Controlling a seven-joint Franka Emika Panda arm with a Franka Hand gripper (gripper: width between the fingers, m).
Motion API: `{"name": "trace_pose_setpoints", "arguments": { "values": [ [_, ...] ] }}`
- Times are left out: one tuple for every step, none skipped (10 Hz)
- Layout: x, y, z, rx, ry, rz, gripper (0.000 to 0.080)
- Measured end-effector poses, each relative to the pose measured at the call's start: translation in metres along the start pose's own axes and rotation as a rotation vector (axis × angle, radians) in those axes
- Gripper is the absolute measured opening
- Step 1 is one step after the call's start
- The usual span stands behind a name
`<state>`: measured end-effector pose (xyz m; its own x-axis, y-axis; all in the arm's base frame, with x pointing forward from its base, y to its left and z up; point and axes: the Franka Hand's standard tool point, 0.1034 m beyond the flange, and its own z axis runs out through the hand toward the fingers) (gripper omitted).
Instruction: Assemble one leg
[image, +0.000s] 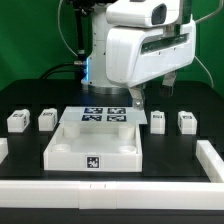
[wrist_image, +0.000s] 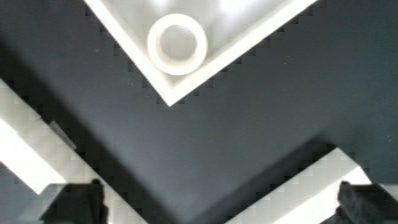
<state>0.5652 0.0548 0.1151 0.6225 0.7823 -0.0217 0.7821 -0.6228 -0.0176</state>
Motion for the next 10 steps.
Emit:
{"name": "trace_pose_setpoints", "arguments": {
  "values": [
    [-0.0002, -0.0002, 0.0007, 0.001, -0.001, 0.000, 0.0650],
    [-0.0002, -0.0002, 0.0007, 0.001, -0.001, 0.000, 0.0650],
    [-0.0002, -0.0002, 0.0008, 0.001, -0.001, 0.000, 0.0650],
    [-0.0002, -0.0003, 0.0010, 0.001, -0.001, 0.000, 0.0650],
    [-0.0003, -0.0003, 0.0012, 0.002, -0.001, 0.000, 0.0650],
    [-0.0003, -0.0003, 0.0013, 0.002, -0.001, 0.000, 0.0650],
    [-0.0003, -0.0004, 0.0013, 0.002, -0.001, 0.000, 0.0650],
    [-0.0003, -0.0004, 0.0014, 0.002, -0.001, 0.000, 0.0650],
    [-0.0003, -0.0004, 0.0015, 0.002, -0.002, 0.000, 0.0650],
    [-0.0011, -0.0006, 0.0019, 0.002, -0.002, -0.001, 0.0650]
  ]
}}
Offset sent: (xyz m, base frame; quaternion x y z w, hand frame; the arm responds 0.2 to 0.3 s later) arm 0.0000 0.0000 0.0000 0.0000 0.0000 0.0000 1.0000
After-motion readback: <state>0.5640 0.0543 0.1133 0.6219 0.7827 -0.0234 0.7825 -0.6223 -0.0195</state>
